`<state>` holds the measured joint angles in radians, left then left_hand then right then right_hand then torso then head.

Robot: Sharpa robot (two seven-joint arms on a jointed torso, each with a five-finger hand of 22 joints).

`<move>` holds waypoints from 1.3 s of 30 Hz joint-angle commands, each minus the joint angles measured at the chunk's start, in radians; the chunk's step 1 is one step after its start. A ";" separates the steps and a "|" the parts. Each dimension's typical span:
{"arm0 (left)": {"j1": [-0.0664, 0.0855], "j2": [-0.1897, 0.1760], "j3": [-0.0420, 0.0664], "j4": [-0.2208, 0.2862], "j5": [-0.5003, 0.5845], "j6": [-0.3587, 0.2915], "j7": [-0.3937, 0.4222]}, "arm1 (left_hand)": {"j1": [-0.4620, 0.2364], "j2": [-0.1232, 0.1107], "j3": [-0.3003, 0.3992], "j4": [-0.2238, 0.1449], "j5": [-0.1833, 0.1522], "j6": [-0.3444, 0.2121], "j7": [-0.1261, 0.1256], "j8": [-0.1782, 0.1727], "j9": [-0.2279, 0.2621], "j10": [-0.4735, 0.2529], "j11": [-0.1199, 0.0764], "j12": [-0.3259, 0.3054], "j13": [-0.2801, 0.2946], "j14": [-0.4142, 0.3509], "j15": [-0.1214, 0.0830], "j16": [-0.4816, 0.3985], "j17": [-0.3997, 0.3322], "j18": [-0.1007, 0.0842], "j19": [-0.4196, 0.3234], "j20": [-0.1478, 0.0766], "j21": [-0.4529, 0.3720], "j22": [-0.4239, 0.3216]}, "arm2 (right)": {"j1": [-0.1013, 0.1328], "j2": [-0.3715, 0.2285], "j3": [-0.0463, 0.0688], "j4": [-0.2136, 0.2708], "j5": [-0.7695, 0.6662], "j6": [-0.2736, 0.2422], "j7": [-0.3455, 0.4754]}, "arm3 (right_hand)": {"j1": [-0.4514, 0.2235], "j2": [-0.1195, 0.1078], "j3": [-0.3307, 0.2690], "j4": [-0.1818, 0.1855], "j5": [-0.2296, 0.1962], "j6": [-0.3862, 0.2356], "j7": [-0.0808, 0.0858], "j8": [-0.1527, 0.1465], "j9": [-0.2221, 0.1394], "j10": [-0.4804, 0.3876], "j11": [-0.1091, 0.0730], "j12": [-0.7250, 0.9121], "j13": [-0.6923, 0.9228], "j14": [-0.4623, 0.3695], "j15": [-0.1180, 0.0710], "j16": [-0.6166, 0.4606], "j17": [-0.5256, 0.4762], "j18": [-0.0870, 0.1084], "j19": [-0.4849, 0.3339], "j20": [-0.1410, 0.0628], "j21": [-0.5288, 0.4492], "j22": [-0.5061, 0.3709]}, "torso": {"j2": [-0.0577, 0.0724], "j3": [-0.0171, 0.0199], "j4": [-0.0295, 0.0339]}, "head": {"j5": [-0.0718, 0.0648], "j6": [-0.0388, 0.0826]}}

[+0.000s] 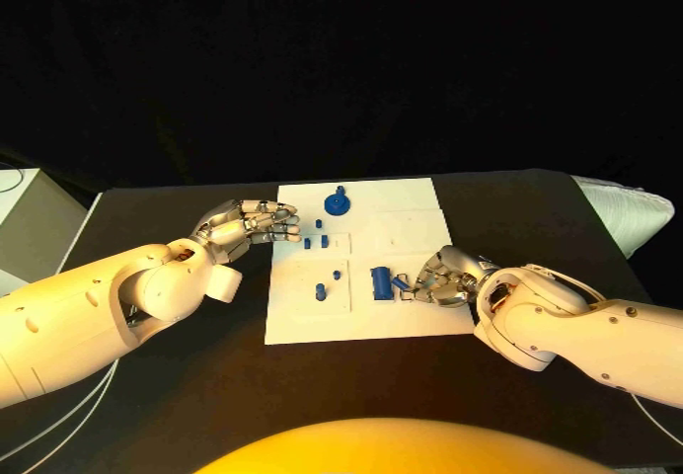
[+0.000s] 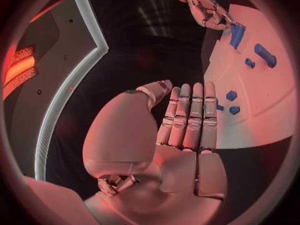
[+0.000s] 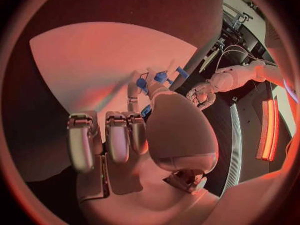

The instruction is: Assemble the parts on the task board

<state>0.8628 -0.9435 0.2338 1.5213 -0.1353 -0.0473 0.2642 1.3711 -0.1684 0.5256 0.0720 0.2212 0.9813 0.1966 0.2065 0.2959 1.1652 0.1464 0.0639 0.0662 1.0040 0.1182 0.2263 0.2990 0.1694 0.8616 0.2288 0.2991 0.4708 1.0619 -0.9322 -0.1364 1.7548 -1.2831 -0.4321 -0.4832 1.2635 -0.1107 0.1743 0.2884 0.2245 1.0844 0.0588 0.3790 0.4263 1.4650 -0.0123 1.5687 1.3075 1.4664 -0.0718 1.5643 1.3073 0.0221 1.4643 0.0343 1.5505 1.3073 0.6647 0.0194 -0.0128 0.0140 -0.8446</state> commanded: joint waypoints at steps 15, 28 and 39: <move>0.000 0.001 0.001 0.001 0.005 0.018 0.003 | -0.004 0.009 0.000 0.010 0.006 -0.002 0.001 -0.007 -0.001 -0.009 0.000 0.000 0.001 0.009 -0.001 -0.006 0.002 0.011 0.008 -0.001 -0.008 -0.003 | -0.001 0.007 0.000 0.006 0.002 -0.008 0.030 | 0.020 0.016 0.055 -0.002 0.061 0.007 -0.015 0.015 0.002 0.106 -0.014 0.002 0.263 0.104 -0.013 0.007 0.263 -0.022 0.106 -0.011 0.020 0.263 | 0.001 -0.0001 0.0001 | -0.004 0.003; 0.000 0.003 0.001 -0.001 0.005 0.019 0.003 | -0.004 0.009 0.000 0.010 0.006 -0.002 0.001 -0.007 -0.001 -0.009 0.000 0.000 0.001 0.009 -0.001 -0.006 0.002 0.011 0.008 -0.001 -0.008 -0.003 | -0.001 0.013 0.000 0.002 0.003 0.044 0.024 | 0.010 -0.006 0.115 -0.001 0.130 0.009 -0.017 0.027 -0.002 0.106 -0.016 0.002 0.263 0.104 -0.014 0.007 0.263 -0.022 0.106 -0.013 0.020 0.263 | 0.000 -0.0003 0.0000 | -0.006 -0.002; 0.000 0.003 0.001 -0.001 0.005 0.019 0.001 | -0.005 0.010 0.000 0.011 0.007 -0.002 0.000 -0.007 -0.001 -0.009 0.000 0.000 0.001 0.009 -0.001 -0.008 0.003 0.011 0.009 -0.001 -0.010 -0.005 | -0.001 0.015 0.000 -0.003 -0.004 0.078 -0.006 | -0.029 -0.022 0.125 0.002 0.110 0.008 -0.014 0.031 -0.006 0.106 -0.013 0.002 0.263 0.104 -0.012 0.007 0.263 -0.021 0.106 -0.011 0.017 0.263 | 0.000 0.0001 0.0002 | -0.006 -0.003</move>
<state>0.8624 -0.9423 0.2339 1.5185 -0.1353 -0.0461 0.2612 1.3672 -0.1645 0.5257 0.0774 0.2212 0.9813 0.1966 0.2065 0.2960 1.1652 0.1464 0.0639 0.0662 1.0040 0.1182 0.2223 0.3013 0.1695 0.8615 0.2287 0.2953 0.4668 1.0624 -0.9185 -0.1358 1.7511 -1.2788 -0.3923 -0.4763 1.2459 -0.1362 0.2959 0.2882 0.3389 1.0976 0.0460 0.4168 0.4219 1.4685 -0.0230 1.5687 1.3081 1.4664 -0.0791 1.5643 1.3079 0.0068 1.4643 0.0270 1.5672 1.3078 0.6646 0.0190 -0.0127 0.0081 -0.8475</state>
